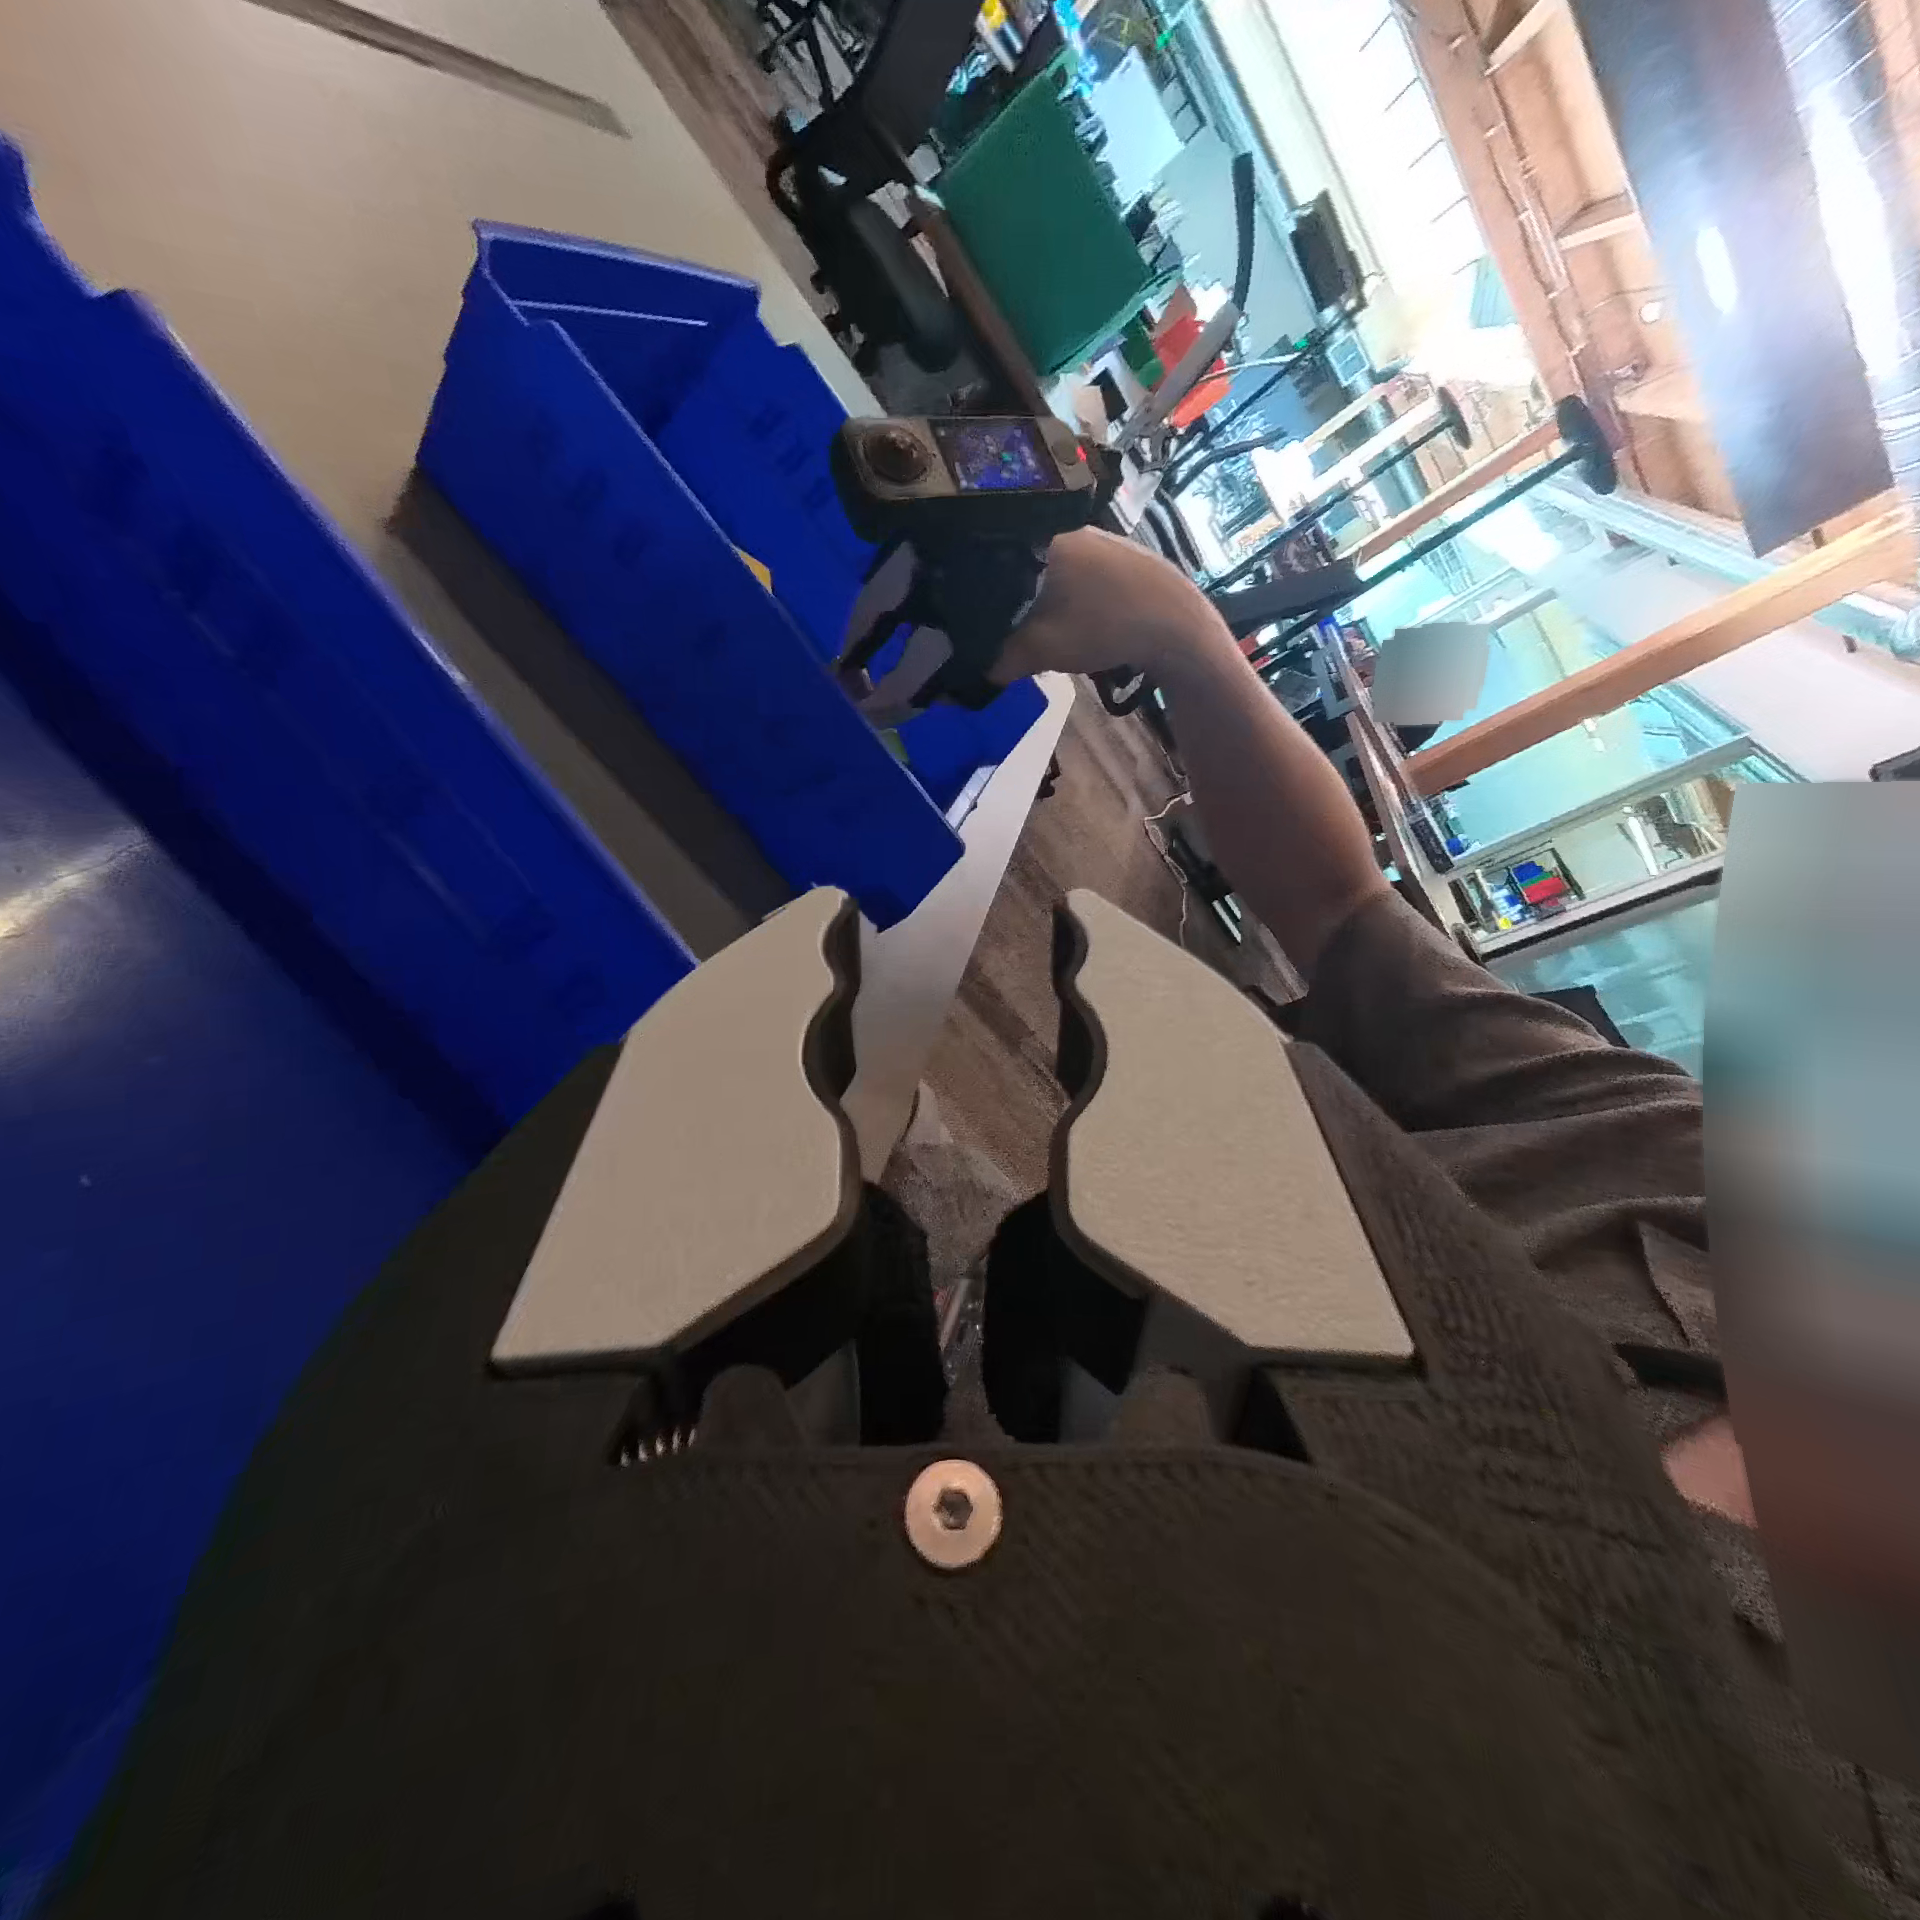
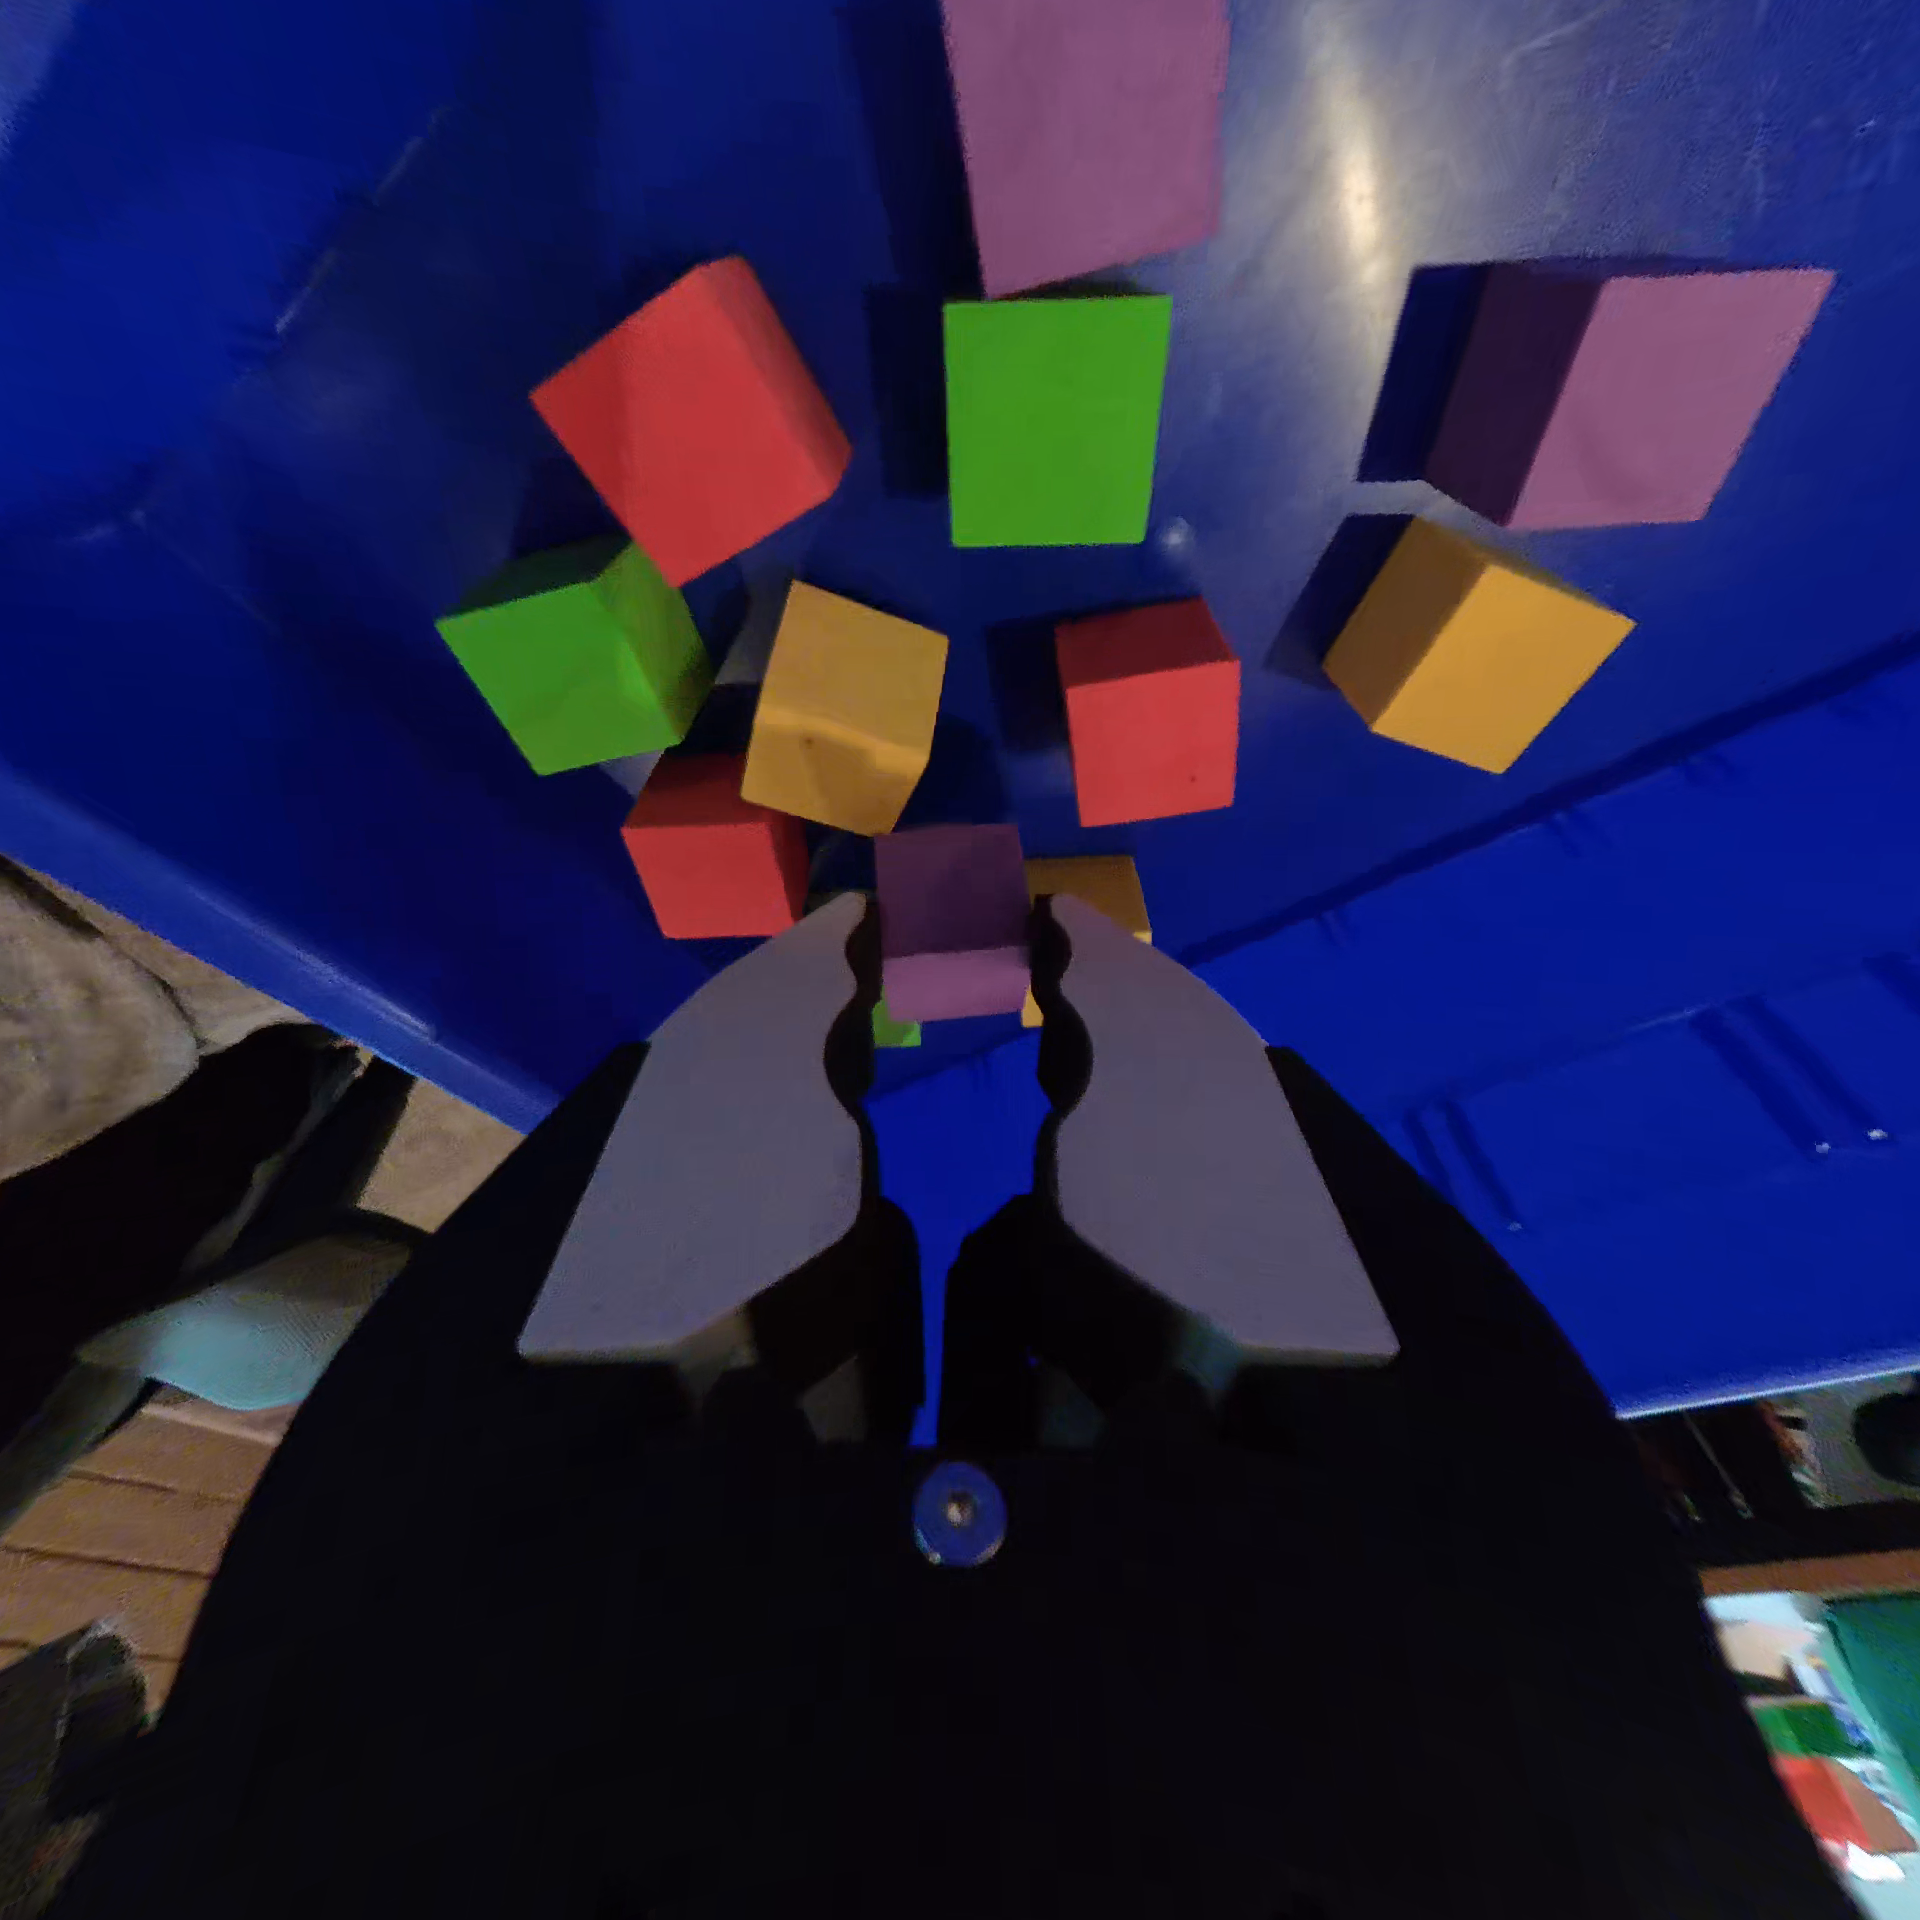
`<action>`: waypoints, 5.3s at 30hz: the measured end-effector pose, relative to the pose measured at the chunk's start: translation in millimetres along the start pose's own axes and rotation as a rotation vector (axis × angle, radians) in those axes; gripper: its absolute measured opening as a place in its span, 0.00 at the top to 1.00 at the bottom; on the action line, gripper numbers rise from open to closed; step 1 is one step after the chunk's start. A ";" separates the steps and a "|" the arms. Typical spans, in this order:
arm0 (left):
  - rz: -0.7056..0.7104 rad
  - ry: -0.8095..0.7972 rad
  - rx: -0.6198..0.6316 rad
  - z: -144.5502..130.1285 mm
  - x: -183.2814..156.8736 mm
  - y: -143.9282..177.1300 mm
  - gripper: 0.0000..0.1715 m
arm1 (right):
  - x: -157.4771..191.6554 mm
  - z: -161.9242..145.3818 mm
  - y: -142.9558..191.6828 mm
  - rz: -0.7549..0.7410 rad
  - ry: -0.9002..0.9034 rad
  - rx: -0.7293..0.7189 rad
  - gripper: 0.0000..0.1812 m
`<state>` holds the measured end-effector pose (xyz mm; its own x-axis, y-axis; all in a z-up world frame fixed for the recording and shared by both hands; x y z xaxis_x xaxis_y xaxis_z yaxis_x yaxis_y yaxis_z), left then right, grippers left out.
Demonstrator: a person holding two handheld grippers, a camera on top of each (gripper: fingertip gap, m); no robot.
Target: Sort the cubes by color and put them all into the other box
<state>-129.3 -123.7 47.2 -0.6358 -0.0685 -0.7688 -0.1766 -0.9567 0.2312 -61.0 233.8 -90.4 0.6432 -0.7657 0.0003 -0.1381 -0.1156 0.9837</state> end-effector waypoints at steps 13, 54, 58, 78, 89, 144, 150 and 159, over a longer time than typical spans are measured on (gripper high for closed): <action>0.011 0.017 0.024 -5.0 5.5 -3.8 0.79 | 0.4 0.8 -10.9 -0.018 0.089 0.077 0.85; 1.074 0.229 0.932 -66.8 129.7 45.1 0.63 | 36.2 10.5 19.9 -0.136 0.172 -0.280 0.84; 1.111 0.252 0.969 -66.7 131.2 46.1 0.62 | 35.9 9.5 19.8 -0.142 0.179 -0.295 0.84; 1.157 0.287 1.032 -76.1 136.2 39.3 0.56 | 47.7 3.3 30.4 -0.187 0.225 -0.335 0.86; 1.124 0.234 0.988 -65.0 126.8 32.9 0.59 | 51.6 3.7 33.9 -0.199 0.230 -0.334 0.86; -0.218 -0.018 0.242 -38.8 -48.7 -31.0 0.80 | 222.1 113.7 161.4 0.018 0.630 -1.393 0.79; -0.260 -0.013 0.253 -41.1 -52.1 -33.0 0.81 | 228.2 112.7 163.4 0.005 0.661 -1.404 0.78; -0.327 0.034 0.256 -46.5 -46.6 -40.4 0.81 | 232.0 113.0 159.7 -0.064 0.684 -1.402 0.76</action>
<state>-57.6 -94.9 46.0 -0.4903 0.2141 -0.8448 -0.5494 -0.8284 0.1089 -18.9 -33.8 46.4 0.8818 -0.3153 -0.3509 0.4381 0.8231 0.3615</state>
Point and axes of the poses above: each gripper's, where its closed fingertips meet, y back along the fingers, z out of its top, x = y × z across the jaws, the point moved 5 cm from there along y, back along the fingers, and after that the axes turned 2 degrees about y, right-handed, at the moved point
